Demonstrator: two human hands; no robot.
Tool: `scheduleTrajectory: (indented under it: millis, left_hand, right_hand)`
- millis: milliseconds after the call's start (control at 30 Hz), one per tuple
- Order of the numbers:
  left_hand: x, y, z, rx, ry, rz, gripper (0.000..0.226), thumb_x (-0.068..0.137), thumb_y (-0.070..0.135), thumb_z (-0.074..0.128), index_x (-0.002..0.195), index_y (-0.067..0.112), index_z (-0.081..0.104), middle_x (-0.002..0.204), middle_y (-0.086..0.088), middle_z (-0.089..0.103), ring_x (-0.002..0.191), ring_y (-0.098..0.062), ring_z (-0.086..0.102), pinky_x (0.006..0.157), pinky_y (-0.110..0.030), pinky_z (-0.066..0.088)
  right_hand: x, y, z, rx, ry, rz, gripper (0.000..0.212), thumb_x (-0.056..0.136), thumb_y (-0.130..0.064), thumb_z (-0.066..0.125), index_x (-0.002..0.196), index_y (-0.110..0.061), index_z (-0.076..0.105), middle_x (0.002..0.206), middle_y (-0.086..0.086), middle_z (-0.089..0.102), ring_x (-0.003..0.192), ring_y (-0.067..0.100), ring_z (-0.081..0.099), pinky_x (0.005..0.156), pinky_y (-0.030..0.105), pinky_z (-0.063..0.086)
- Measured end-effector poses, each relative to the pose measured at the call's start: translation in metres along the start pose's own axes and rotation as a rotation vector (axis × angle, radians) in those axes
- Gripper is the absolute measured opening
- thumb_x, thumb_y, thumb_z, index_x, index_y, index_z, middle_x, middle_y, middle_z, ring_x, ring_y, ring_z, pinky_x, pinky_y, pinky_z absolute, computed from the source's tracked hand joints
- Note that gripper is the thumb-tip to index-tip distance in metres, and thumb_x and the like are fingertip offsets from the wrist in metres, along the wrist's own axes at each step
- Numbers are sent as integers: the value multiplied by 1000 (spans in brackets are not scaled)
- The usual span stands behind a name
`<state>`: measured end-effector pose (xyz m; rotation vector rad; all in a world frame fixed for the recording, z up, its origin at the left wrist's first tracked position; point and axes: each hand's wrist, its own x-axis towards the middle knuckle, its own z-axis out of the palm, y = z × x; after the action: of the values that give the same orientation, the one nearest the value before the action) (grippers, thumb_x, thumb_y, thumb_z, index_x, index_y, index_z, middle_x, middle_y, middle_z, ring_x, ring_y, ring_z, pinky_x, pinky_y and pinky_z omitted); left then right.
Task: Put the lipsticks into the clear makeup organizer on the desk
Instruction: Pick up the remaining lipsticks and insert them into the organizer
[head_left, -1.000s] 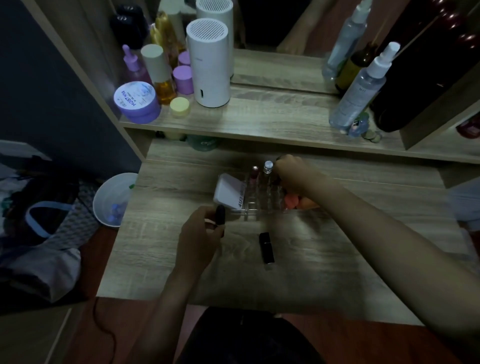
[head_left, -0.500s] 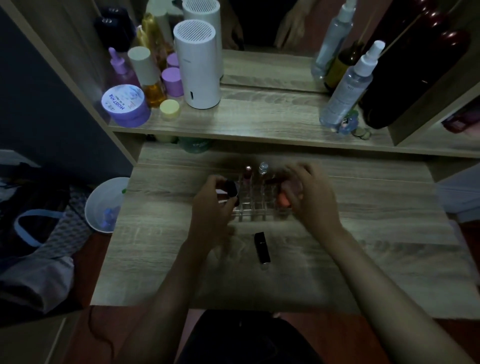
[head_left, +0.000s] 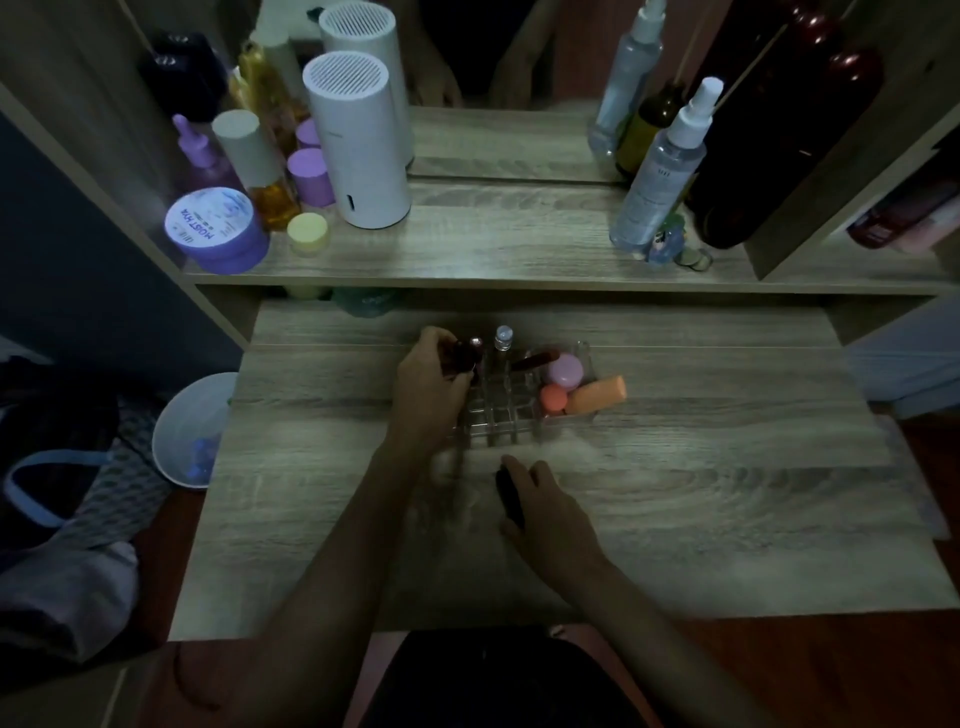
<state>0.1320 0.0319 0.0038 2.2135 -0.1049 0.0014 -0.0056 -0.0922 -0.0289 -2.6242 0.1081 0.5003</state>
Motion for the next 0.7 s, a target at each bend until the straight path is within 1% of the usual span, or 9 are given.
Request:
scheduleTrajectory:
  millis: [100, 167, 267, 333, 433, 500, 567, 633, 700]
  left_hand:
    - [2, 1, 4, -19, -4, 14, 32, 73, 1, 69, 101, 5, 54, 103, -16, 67, 88, -12, 55, 70, -8, 37]
    - [2, 1, 4, -14, 2, 29, 31, 73, 1, 69, 100, 6, 54, 102, -15, 67, 87, -10, 53, 69, -7, 36]
    - [2, -2, 3, -7, 4, 61, 30, 73, 0, 68, 99, 5, 54, 99, -16, 67, 84, -12, 53, 70, -7, 34]
    - [1, -3, 2, -15, -7, 65, 29, 74, 1, 67, 99, 6, 54, 99, -15, 66, 84, -13, 56, 68, -9, 37]
    - [-1, -4, 2, -16, -24, 65, 28, 74, 3, 67, 99, 8, 54, 98, -14, 67, 87, -22, 63, 74, -26, 50]
    - [-3, -5, 2, -11, -45, 69, 29, 74, 4, 67, 99, 9, 54, 98, -13, 68, 90, -25, 64, 79, -32, 53]
    - [-6, -5, 3, 9, -75, 64, 30, 75, 4, 67, 100, 10, 53, 101, -12, 67, 94, -27, 62, 84, -44, 54]
    - [-9, -5, 3, 19, -84, 62, 30, 75, 5, 67, 101, 11, 53, 101, -11, 67, 96, -28, 62, 86, -51, 52]
    - [-11, -4, 4, 24, -93, 56, 30, 75, 4, 66, 101, 11, 53, 102, -10, 66, 97, -26, 62, 88, -51, 51]
  right_hand:
    - [3, -1, -4, 27, 53, -11, 44, 87, -17, 53, 128, -17, 39, 115, 11, 49, 97, 32, 55, 72, 40, 46]
    - [3, -2, -8, 73, 55, -19, 37, 87, -17, 53, 123, -18, 42, 110, 10, 52, 96, 33, 55, 72, 40, 46]
    - [2, -1, -15, 159, 56, -32, 47, 83, -18, 58, 127, -20, 42, 110, 10, 56, 99, 31, 56, 80, 41, 49]
    - [4, -1, -24, 239, 92, -53, 53, 80, -12, 62, 129, -19, 44, 113, 11, 60, 101, 28, 58, 82, 37, 48]
    - [11, -2, -41, 340, 183, -82, 58, 77, -5, 66, 130, -19, 46, 109, 10, 66, 89, 23, 62, 72, 28, 45]
    - [18, -5, -53, 370, 242, -87, 59, 75, -4, 70, 128, -13, 46, 102, 13, 67, 80, 23, 62, 67, 31, 47]
    - [27, -8, -66, 369, 305, -95, 46, 75, -3, 71, 116, -4, 51, 99, 16, 66, 84, 27, 64, 69, 38, 54]
    - [37, -11, -78, 335, 350, -112, 30, 76, -2, 71, 103, -1, 57, 97, 17, 68, 84, 26, 66, 69, 33, 54]
    - [46, -15, -85, 276, 390, -131, 20, 78, -3, 69, 96, -2, 62, 95, 16, 67, 81, 21, 64, 67, 25, 51]
